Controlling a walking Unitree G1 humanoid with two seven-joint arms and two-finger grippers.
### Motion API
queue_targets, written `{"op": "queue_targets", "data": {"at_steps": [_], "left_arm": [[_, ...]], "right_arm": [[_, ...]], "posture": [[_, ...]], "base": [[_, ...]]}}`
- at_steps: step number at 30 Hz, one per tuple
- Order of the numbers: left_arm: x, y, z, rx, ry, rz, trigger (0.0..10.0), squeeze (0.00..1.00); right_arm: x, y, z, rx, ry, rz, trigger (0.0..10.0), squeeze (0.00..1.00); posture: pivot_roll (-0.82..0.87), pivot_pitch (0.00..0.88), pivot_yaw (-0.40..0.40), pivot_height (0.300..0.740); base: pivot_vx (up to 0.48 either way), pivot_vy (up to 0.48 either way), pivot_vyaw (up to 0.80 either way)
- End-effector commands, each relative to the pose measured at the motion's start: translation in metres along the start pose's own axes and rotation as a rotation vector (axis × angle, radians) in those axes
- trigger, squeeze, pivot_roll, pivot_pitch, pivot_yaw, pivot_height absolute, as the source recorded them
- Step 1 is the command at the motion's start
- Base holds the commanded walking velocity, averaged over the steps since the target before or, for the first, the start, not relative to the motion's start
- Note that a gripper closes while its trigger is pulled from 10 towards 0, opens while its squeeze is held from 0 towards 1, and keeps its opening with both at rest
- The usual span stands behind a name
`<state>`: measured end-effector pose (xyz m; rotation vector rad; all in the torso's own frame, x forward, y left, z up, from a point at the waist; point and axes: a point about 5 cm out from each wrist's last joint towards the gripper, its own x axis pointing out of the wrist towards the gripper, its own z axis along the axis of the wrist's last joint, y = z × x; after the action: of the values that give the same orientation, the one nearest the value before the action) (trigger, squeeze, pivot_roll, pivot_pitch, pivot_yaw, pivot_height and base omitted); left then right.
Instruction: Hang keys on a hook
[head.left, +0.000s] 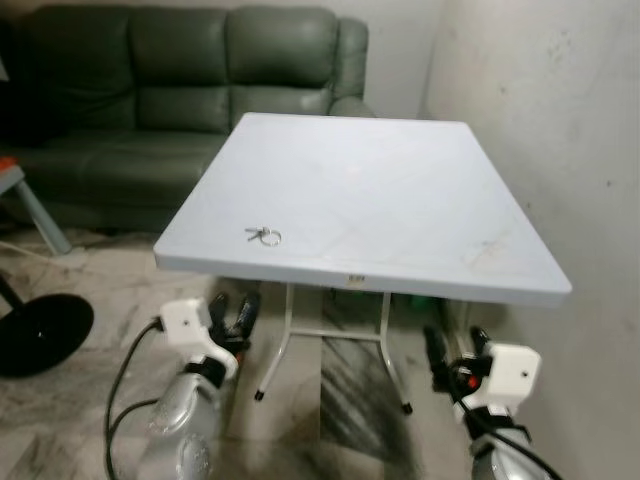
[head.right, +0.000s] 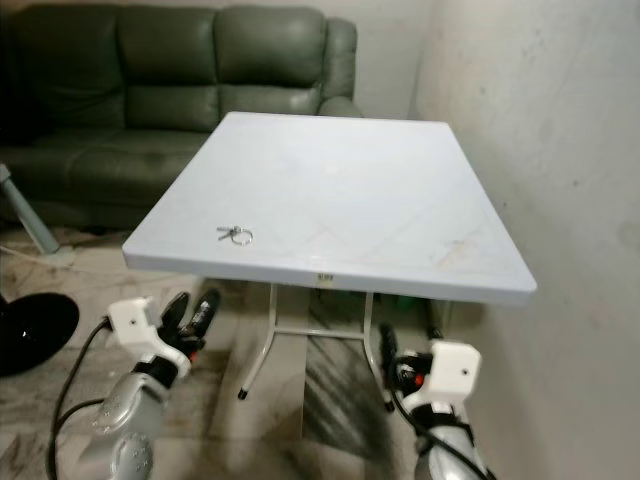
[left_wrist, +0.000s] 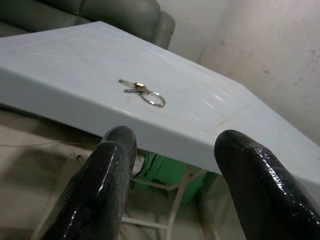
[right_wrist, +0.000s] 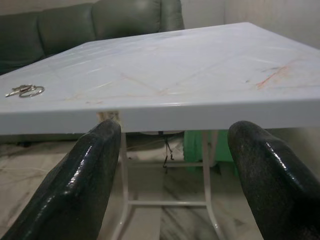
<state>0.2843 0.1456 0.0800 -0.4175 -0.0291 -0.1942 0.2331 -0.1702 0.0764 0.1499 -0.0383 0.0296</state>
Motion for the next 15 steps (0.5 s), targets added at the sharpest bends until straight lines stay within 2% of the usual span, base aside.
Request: {"op": "queue_targets", "data": {"at_steps": [1,15], "left_arm": [[0.0012,-0.0057,-0.0015,0.001,0.009,-0.016,10.0,0.00],[0.0012,-0.0061,-0.0014,0.002,0.012,-0.023,10.0,0.00]], "right_arm": [[-0.0012,-0.0062,0.0024,-0.005,-0.004,-0.021,10.0,0.00],[-0.0022,-0.0041,0.0016,-0.002,0.000,-0.015,10.0,0.00]], "posture": [[-0.04,0.029,0.011,0.740],[-0.04,0.024,0.013,0.740]], "base": [[0.000,0.401,0.00],[0.000,0.414,0.00]]}}
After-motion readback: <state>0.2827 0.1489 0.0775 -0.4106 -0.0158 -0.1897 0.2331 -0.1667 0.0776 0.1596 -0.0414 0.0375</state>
